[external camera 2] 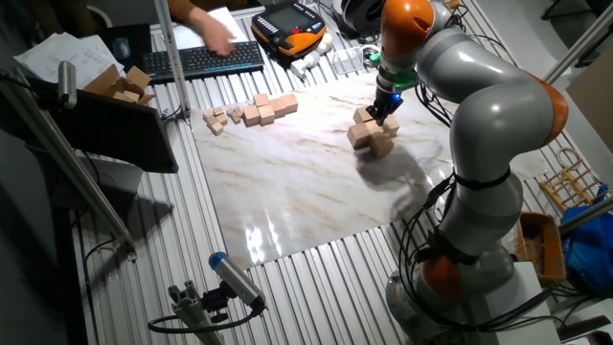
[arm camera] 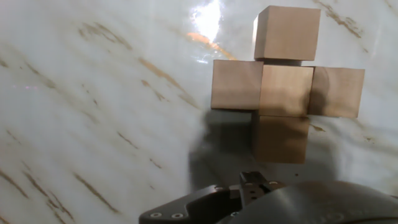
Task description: Stack the blocks into a cross shape
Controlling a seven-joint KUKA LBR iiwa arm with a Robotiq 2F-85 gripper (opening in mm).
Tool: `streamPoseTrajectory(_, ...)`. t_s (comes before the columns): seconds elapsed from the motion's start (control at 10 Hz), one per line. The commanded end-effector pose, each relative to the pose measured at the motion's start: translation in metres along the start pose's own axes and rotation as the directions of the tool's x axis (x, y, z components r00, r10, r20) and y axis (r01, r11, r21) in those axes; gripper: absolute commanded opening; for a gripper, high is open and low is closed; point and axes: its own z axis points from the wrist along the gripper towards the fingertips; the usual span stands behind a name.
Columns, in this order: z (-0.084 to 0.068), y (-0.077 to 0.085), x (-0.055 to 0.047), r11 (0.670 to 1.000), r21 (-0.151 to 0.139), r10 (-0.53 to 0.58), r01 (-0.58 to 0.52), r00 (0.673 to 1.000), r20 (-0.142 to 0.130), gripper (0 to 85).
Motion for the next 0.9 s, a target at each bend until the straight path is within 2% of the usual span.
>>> streamPoseTrajectory(0.0, 0.0001, 0.0003, 0.0003, 1.000, -0.002, 0.000, 0.000, 1.000, -0.004, 0.0)
streamPoseTrajectory(0.5, 0.0006, 0.0015, 0.0005, 1.000, -0.011, -0.003, 0.003, 1.000, -0.012, 0.0)
streamPoseTrajectory(0.8, 0.0004, 0.0014, 0.0002, 1.000, -0.005, -0.004, 0.004, 1.000, -0.003, 0.0)
